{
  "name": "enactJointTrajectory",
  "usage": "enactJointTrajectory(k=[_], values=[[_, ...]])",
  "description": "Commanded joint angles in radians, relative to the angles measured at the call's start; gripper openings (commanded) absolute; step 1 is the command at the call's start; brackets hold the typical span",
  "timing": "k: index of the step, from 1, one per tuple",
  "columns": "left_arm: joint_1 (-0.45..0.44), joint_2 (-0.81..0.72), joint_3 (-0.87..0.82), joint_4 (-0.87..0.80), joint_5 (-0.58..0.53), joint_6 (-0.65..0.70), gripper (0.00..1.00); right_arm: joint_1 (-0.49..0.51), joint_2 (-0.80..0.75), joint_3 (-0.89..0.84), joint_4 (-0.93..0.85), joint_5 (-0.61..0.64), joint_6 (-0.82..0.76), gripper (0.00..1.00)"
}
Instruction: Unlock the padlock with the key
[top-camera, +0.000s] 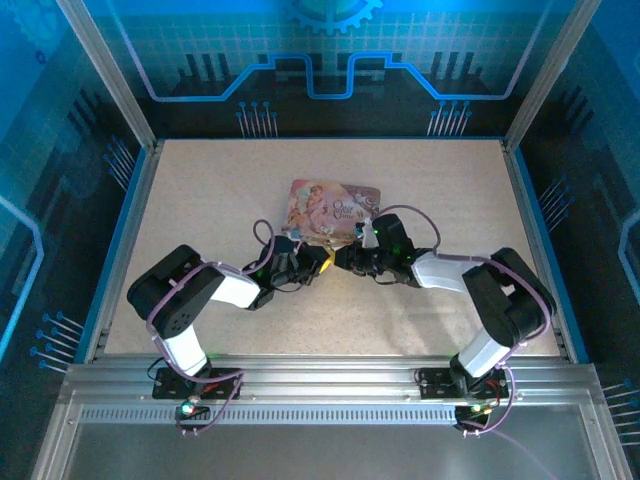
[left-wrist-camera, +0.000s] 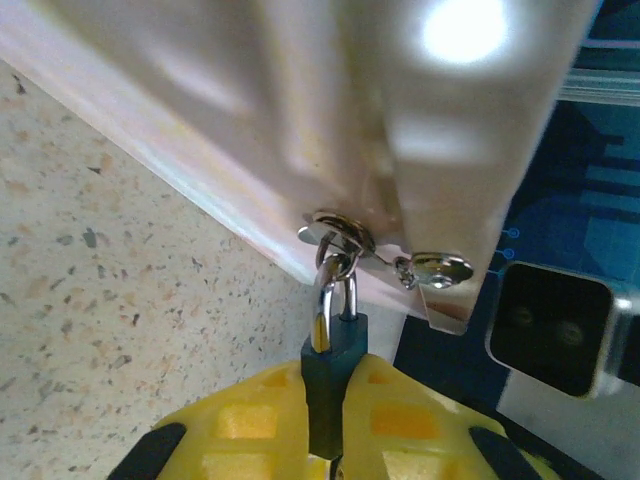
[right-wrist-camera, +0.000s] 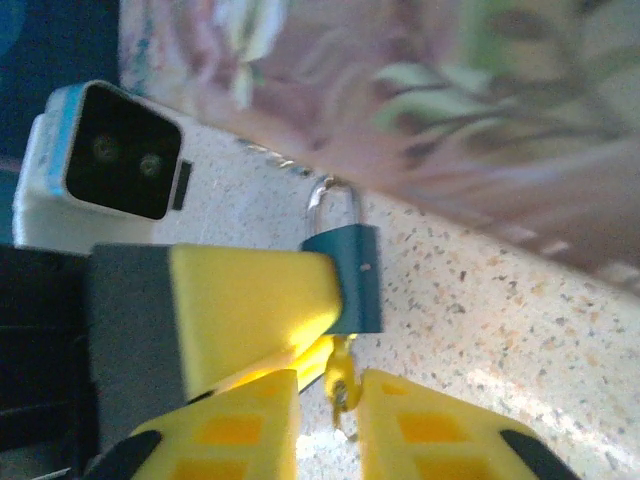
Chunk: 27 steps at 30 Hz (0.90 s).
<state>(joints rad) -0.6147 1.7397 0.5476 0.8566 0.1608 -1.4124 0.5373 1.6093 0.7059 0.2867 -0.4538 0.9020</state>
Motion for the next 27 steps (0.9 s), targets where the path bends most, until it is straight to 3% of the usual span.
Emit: enactJointTrajectory(k=[1, 6, 12, 19, 27], values=[[-0.005, -0.024, 0.024, -0.029, -0.029, 0.028, 0.00, -0.007, -0.101, 0.007, -0.091, 0.005, -0.084, 0.31], [-0.012, -0.034, 0.038, -0.049, -0.030, 0.038, 0.00, -0.014, -0.220, 0.046, -0.349, 0.102, -0.274, 0.44], [-0.019, -0.043, 0.037, -0.047, -0.035, 0.032, 0.00, 0.004, -0.395, 0.103, -0.562, 0.263, -0.600, 0.50], [-0.026, -0.058, 0.032, -0.041, -0.047, 0.005, 0.00, 0.106, -0.568, 0.094, -0.549, 0.486, -0.986, 0.54], [-0.032, -0.080, 0.046, -0.077, -0.046, -0.003, 0.00, 0.178, -0.653, -0.011, -0.357, 0.477, -1.305, 0.59]])
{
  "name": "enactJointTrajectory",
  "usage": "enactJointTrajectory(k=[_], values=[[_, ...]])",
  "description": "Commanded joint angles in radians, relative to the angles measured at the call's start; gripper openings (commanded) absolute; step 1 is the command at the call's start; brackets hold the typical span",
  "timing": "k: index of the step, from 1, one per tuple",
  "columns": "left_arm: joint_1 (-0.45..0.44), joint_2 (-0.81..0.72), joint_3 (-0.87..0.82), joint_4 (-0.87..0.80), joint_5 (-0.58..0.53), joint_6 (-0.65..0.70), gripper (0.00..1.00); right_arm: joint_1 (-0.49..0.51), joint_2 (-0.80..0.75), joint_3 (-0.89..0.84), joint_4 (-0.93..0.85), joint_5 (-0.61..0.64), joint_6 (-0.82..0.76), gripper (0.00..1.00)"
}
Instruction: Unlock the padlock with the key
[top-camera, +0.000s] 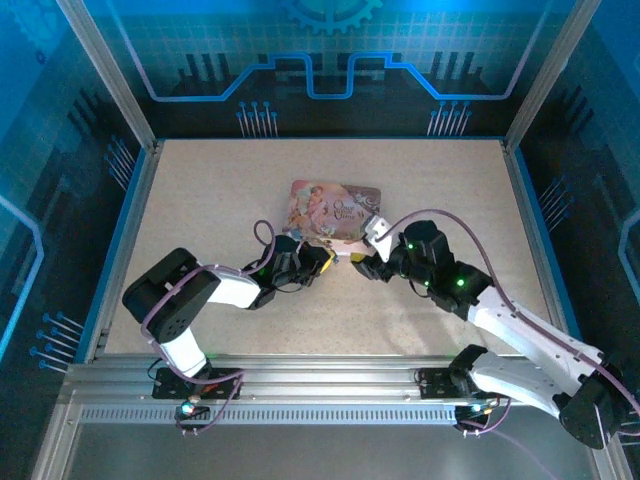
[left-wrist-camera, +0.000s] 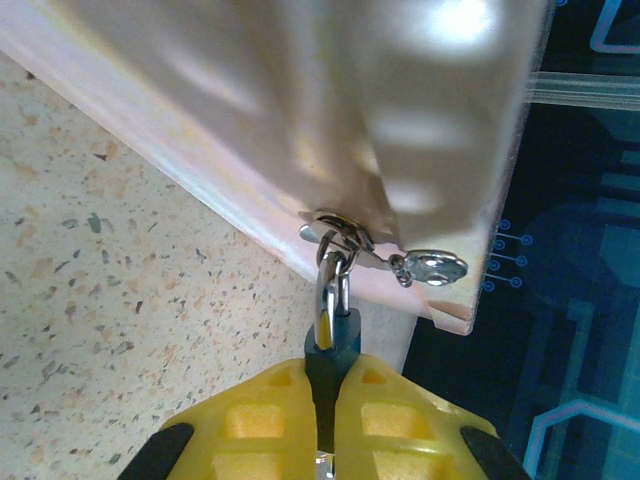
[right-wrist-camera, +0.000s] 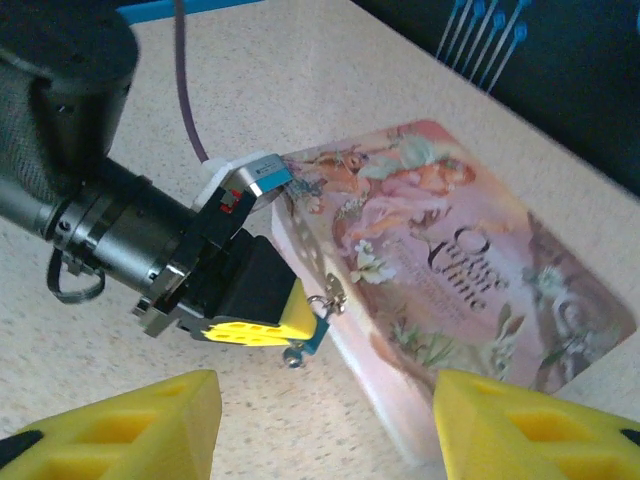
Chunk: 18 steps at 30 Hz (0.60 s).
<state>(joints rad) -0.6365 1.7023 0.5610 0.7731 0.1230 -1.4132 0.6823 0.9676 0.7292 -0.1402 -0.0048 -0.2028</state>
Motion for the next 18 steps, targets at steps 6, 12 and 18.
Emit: enactJointTrajectory(k=[6, 12, 18], values=[[-0.011, -0.052, 0.033, 0.000, -0.009, -0.027, 0.00, 0.077, 0.014, -0.094, 0.166, 0.099, -0.430, 0.61], [-0.012, -0.052, 0.033, 0.007, -0.011, -0.067, 0.00, 0.101, 0.120, -0.106, 0.210, 0.195, -0.535, 0.63], [-0.013, -0.051, 0.040, 0.010, -0.003, -0.123, 0.00, 0.138, 0.218, -0.139, 0.302, 0.234, -0.520, 0.63]])
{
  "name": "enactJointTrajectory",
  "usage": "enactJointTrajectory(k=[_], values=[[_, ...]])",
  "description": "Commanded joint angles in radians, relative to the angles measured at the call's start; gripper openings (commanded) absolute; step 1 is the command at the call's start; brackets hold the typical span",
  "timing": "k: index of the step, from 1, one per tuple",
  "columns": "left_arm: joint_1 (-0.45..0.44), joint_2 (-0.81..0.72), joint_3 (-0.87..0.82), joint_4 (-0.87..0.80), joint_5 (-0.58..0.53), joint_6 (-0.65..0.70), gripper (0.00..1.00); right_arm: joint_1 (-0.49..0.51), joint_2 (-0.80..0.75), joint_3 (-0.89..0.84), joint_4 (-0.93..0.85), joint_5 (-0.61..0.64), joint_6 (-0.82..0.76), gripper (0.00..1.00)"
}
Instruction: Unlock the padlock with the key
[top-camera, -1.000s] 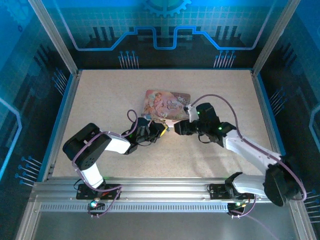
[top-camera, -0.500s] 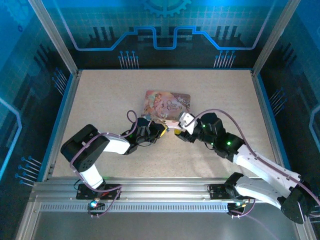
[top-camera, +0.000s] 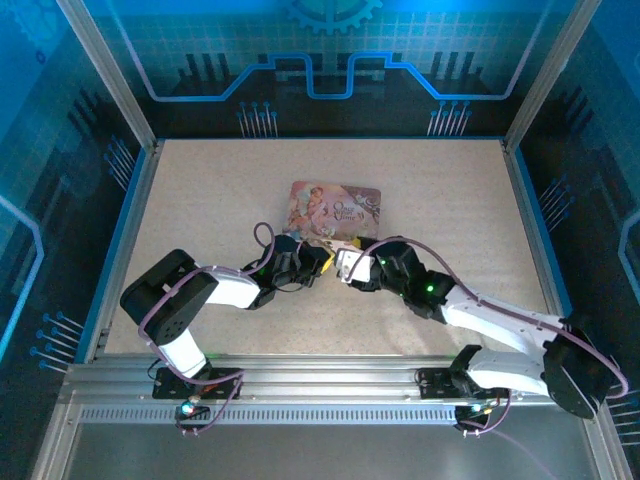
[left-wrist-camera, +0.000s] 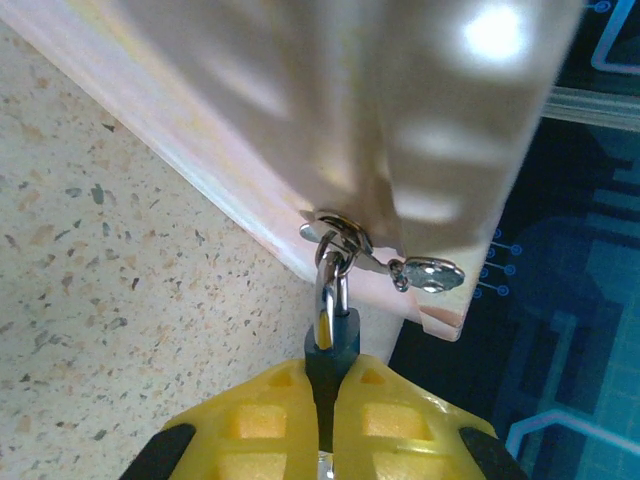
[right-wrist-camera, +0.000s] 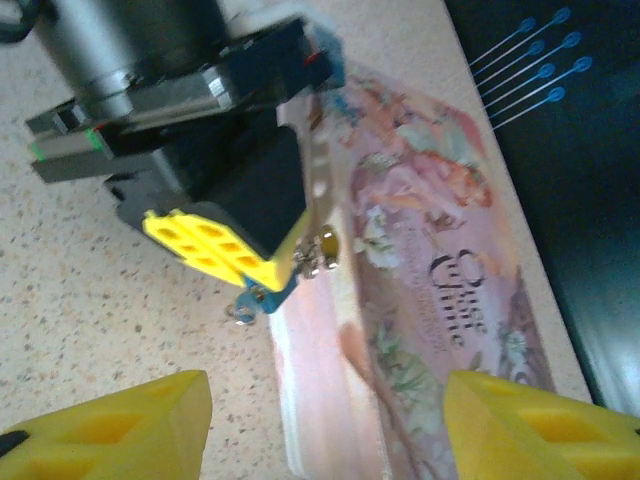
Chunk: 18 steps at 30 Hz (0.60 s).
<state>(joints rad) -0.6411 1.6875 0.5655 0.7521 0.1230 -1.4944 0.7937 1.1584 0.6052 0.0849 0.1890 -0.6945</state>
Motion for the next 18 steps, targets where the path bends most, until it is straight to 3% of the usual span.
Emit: enactJointTrajectory(k=[1, 13, 18], values=[[-0.010, -0.040, 0.035, 0.030, -0.003, -0.048, 0.00, 0.032, 0.045, -0.016, 0.086, 0.045, -0.025, 0.63], [-0.010, -0.056, 0.035, 0.016, 0.001, -0.076, 0.00, 0.042, 0.223, 0.003, 0.220, 0.067, -0.032, 0.52], [-0.010, -0.055, 0.037, 0.015, 0.003, -0.078, 0.00, 0.042, 0.273, 0.017, 0.244, 0.060, -0.027, 0.44]])
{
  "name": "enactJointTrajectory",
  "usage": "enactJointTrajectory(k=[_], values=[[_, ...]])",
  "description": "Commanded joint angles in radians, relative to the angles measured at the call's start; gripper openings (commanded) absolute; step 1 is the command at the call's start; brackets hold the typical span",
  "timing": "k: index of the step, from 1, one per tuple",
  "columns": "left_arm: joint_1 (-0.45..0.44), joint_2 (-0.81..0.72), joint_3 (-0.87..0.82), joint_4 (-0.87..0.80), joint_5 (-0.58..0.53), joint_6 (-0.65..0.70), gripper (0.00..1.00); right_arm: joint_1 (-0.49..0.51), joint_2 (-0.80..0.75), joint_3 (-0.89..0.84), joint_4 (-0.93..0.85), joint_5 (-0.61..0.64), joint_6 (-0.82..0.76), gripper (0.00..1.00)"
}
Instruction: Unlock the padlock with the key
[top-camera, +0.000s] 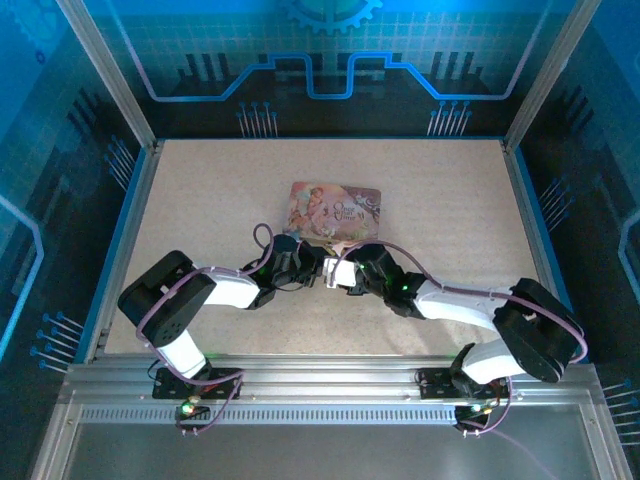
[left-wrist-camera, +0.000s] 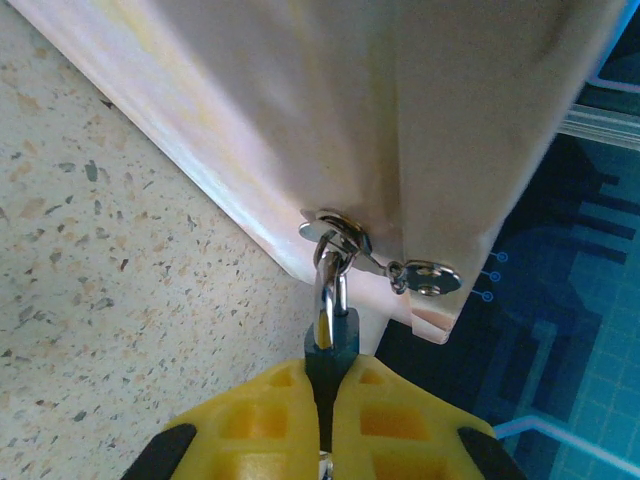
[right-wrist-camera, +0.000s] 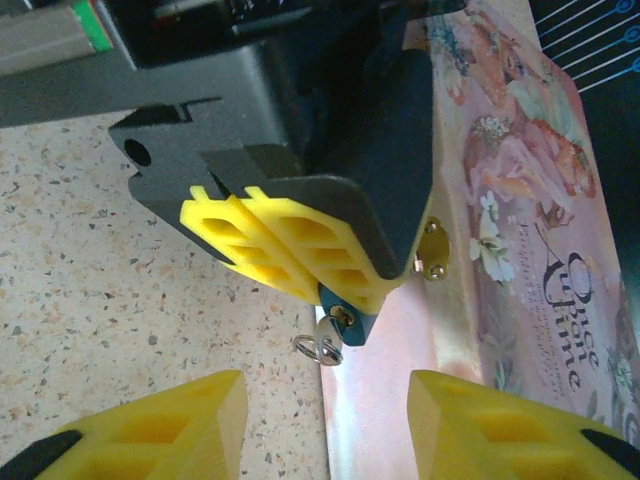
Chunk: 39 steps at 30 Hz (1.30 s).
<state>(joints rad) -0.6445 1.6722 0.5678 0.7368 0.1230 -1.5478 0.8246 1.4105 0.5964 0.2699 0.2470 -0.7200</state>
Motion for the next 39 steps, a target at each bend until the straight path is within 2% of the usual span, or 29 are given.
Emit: enactJointTrajectory(k=[1, 14, 28, 34, 39], values=[[-0.006, -0.040, 0.035, 0.029, 0.003, -0.023, 0.00, 0.011, 0.029, 0.031, 0.061, -0.001, 0.001, 0.42], [-0.007, -0.037, 0.038, 0.029, 0.009, -0.024, 0.00, 0.010, 0.096, 0.049, 0.103, 0.031, 0.008, 0.19], [-0.007, -0.032, 0.033, 0.044, 0.008, -0.033, 0.00, 0.003, 0.136, 0.065, 0.123, 0.077, 0.012, 0.08], [-0.007, -0.031, 0.031, 0.050, 0.009, -0.034, 0.00, -0.015, 0.104, 0.067, 0.099, 0.051, 0.092, 0.01], [-0.007, -0.029, 0.033, 0.052, 0.010, -0.036, 0.00, -0.018, 0.076, 0.069, 0.084, 0.028, 0.169, 0.00]])
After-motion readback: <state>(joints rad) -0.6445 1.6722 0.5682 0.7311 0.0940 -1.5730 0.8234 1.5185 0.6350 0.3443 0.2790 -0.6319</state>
